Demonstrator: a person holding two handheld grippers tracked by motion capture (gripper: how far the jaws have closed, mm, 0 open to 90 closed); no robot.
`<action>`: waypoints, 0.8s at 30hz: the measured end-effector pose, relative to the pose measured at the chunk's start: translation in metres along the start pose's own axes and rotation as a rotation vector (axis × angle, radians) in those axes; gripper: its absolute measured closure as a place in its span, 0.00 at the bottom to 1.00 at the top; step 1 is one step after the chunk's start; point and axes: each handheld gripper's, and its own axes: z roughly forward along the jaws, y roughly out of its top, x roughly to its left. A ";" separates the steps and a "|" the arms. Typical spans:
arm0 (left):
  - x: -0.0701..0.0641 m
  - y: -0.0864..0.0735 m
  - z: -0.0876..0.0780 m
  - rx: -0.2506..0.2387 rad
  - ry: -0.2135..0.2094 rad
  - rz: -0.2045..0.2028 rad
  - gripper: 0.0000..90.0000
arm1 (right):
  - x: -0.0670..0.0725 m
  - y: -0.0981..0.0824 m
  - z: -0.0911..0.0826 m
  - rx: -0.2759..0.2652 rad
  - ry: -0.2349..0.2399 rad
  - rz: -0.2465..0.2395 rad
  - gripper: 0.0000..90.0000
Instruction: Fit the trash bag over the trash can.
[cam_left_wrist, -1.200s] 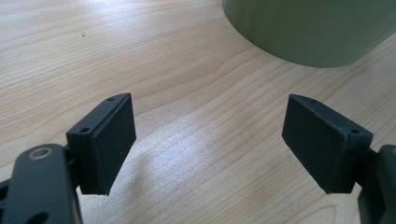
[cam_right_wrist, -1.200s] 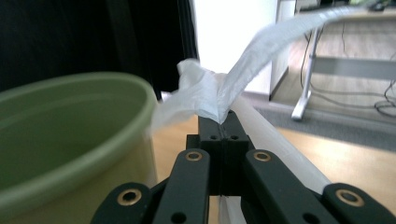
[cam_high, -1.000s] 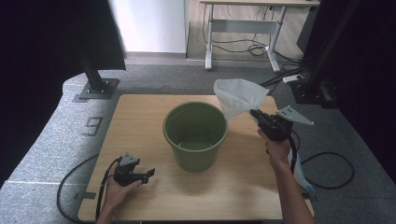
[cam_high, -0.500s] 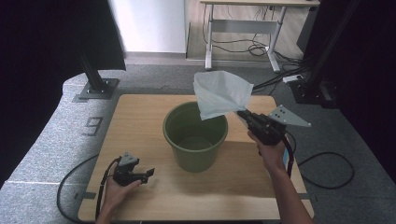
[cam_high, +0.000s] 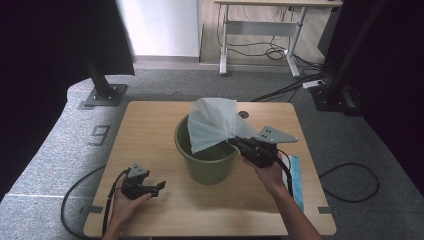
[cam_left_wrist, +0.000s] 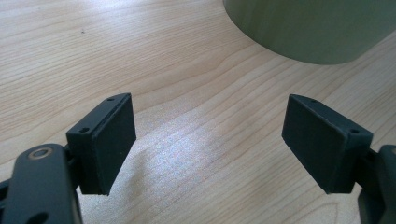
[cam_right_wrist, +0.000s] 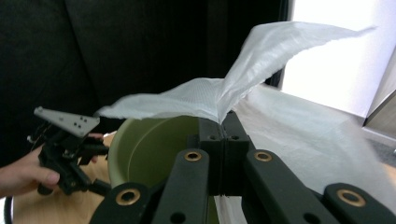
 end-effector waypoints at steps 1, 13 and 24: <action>0.000 0.000 0.000 0.000 0.000 0.000 0.19 | 0.000 -0.002 0.001 0.007 0.001 0.000 0.94; -0.001 0.000 0.000 -0.001 -0.009 -0.004 0.19 | 0.004 -0.010 -0.014 0.008 -0.013 0.020 0.38; -0.002 0.001 0.001 -0.005 -0.022 -0.008 0.19 | 0.006 -0.023 -0.025 0.023 0.007 0.020 0.37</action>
